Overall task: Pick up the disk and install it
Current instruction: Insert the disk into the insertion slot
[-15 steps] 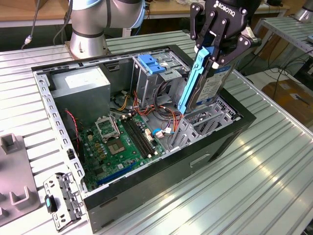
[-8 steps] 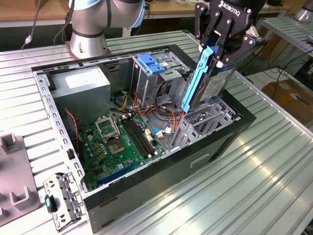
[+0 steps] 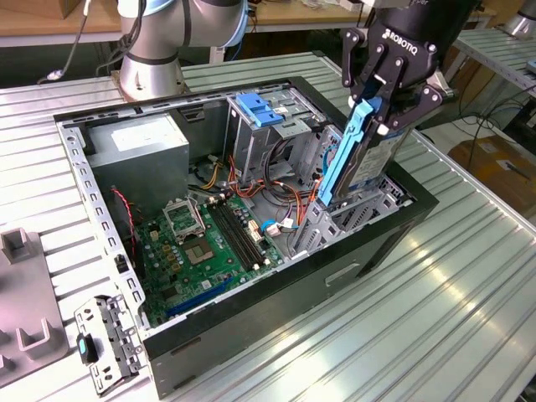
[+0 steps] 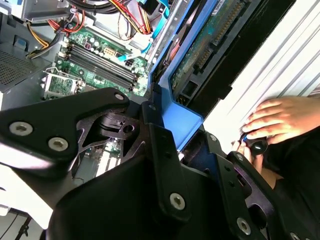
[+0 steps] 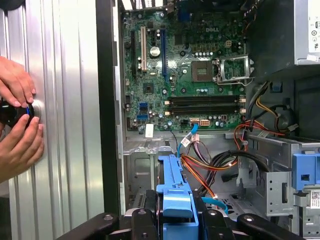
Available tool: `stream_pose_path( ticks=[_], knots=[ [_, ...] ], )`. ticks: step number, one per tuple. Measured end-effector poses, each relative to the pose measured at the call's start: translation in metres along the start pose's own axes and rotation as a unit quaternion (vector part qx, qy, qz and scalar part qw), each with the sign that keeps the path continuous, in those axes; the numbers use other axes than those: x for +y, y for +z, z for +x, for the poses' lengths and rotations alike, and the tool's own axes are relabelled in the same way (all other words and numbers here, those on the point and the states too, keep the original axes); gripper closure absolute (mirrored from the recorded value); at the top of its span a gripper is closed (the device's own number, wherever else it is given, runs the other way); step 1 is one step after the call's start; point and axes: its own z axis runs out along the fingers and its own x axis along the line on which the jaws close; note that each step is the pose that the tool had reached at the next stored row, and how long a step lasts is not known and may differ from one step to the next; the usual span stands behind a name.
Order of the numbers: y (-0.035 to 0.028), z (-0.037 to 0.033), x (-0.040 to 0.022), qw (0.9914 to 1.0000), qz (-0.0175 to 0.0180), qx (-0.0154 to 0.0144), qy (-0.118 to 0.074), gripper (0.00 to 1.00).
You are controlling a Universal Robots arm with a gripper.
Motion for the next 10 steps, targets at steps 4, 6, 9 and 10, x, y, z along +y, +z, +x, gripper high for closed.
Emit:
stream_pose_path(
  ticks=[4, 6, 9, 10],
  knots=[
    [0.0016, 0.0000, 0.0001, 1.00000, 0.0000, 0.0001, 0.001, 0.63],
    [0.0030, -0.0001, 0.0001, 1.00000, 0.0000, 0.0001, 0.002, 0.63],
    [0.0056, -0.0001, 0.0001, 1.00000, 0.0000, 0.0001, 0.002, 0.63],
    [0.0063, -0.0002, 0.0002, 1.00000, 0.0000, 0.0001, 0.002, 0.63]
  ],
)
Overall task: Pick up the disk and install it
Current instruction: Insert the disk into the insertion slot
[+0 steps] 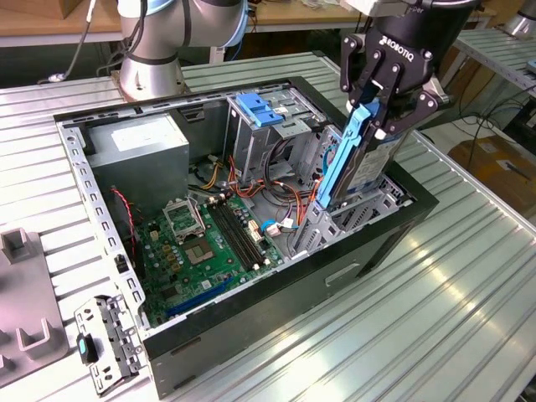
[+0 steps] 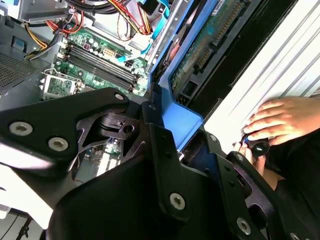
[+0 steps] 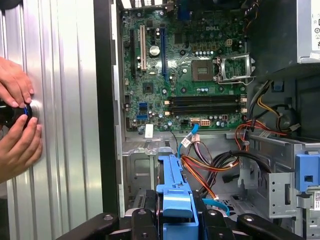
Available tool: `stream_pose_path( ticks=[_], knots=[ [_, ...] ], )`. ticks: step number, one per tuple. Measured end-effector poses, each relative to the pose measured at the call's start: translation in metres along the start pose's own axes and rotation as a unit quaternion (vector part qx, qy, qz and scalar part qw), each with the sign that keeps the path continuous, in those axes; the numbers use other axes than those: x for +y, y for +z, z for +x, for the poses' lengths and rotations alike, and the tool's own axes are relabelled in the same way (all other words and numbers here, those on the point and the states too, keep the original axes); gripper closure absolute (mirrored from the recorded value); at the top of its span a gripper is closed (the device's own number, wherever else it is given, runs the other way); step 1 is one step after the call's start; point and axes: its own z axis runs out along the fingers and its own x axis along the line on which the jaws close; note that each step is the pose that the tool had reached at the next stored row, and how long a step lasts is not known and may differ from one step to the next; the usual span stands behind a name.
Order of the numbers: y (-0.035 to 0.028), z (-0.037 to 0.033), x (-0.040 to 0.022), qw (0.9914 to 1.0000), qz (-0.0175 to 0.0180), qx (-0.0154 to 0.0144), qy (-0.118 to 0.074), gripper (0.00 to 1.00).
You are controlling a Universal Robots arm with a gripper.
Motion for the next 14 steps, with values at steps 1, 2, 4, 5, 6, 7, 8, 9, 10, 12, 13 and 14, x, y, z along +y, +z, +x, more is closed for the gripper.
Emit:
stream_pose_path(
  ticks=[1, 2, 4, 5, 6, 7, 8, 9, 10, 12, 13, 14],
  knots=[
    [0.0005, 0.0000, 0.0000, 1.00000, 0.0000, 0.0000, 0.000, 0.63],
    [0.0011, 0.0000, 0.0000, 1.00000, 0.0000, 0.0000, 0.000, 0.63],
    [0.0025, 0.0000, 0.0001, 1.00000, 0.0000, 0.0000, 0.000, 0.63],
    [0.0031, 0.0002, 0.0001, 1.00000, 0.0000, -0.0001, 0.000, 0.63],
    [0.0035, 0.0005, 0.0001, 1.00000, 0.0000, 0.0000, 0.000, 0.63],
    [0.0041, 0.0006, 0.0001, 1.00000, 0.0000, 0.0000, 0.000, 0.63],
    [0.0048, 0.0009, 0.0001, 1.00000, 0.0000, 0.0000, 0.000, 0.63],
    [0.0058, 0.0010, 0.0001, 1.00000, 0.0000, 0.0000, 0.000, 0.63],
    [0.0064, 0.0010, 0.0001, 1.00000, 0.0000, 0.0001, 0.000, 0.63],
    [0.0078, 0.0010, 0.0001, 1.00000, 0.0000, 0.0000, 0.000, 0.63],
    [0.0079, 0.0010, 0.0001, 1.00000, 0.0000, 0.0000, 0.000, 0.63],
    [0.0080, 0.0010, 0.0001, 1.00000, 0.0000, 0.0000, 0.000, 0.63]
  ],
)
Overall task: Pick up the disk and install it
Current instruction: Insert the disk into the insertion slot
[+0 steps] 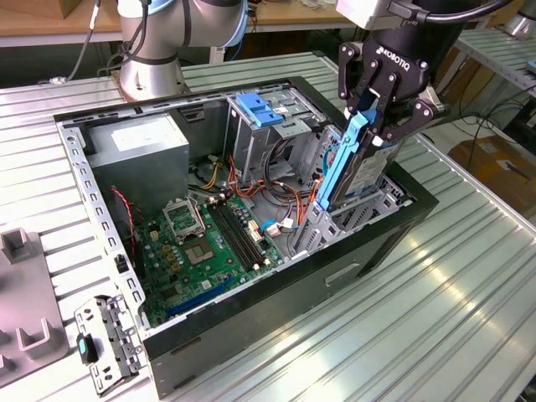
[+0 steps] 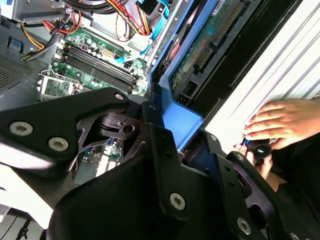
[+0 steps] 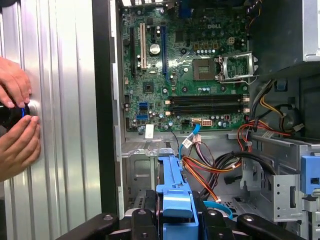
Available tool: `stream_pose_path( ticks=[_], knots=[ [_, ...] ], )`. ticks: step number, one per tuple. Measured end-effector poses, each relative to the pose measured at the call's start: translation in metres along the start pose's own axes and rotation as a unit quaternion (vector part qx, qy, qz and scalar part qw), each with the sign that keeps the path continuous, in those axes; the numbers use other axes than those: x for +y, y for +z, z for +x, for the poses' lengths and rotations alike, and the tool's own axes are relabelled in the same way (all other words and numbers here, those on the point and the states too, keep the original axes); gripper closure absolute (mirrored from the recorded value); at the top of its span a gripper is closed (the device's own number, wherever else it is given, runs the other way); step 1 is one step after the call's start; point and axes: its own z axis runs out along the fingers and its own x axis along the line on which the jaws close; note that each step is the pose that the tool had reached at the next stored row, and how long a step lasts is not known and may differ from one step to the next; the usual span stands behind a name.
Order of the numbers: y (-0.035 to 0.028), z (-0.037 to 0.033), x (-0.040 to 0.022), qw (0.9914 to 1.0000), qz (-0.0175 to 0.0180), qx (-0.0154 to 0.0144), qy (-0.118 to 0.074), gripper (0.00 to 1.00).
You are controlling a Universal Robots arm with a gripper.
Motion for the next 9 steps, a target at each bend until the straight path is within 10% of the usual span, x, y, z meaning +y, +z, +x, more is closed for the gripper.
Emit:
stream_pose_path(
  ticks=[9],
  knots=[
    [0.0005, 0.0000, 0.0000, 1.00000, 0.0000, -0.0001, 0.000, 0.63]
  ],
)
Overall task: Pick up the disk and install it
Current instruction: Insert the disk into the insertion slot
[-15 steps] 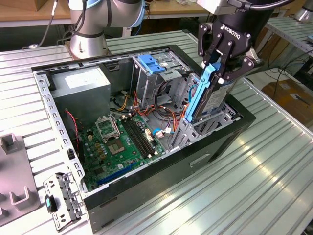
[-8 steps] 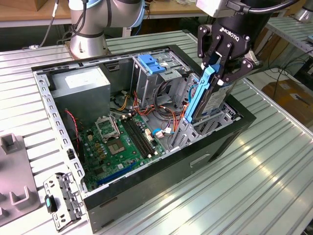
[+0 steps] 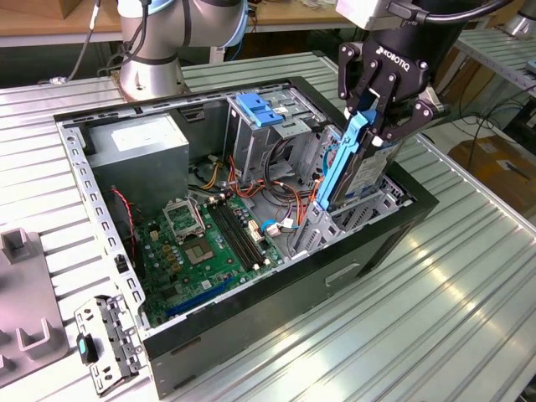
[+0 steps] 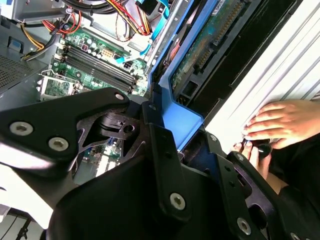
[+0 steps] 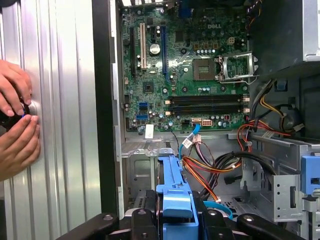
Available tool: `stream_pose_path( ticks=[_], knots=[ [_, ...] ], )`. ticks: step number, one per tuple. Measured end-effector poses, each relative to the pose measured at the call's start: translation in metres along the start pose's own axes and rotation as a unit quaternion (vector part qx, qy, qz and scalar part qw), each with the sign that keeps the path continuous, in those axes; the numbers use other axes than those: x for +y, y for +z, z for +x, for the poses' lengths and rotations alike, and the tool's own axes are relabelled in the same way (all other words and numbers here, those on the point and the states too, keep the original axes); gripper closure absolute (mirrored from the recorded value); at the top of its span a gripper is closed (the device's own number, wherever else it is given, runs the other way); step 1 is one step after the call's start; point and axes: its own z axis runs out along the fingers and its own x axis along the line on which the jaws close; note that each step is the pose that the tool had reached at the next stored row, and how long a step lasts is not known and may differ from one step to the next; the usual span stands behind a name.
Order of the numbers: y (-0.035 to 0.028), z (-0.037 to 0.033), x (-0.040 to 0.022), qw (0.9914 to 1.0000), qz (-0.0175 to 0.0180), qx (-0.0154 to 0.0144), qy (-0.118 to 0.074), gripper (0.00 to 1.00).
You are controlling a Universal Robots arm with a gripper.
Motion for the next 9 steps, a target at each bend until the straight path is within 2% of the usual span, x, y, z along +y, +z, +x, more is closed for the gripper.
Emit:
stream_pose_path(
  ticks=[4, 9],
  knots=[
    [0.0059, -0.0002, 0.0001, 1.00000, 0.0000, 0.0000, 0.000, 0.63],
    [0.0066, -0.0002, 0.0001, 1.00000, 0.0000, 0.0001, 0.000, 0.62]
  ],
)
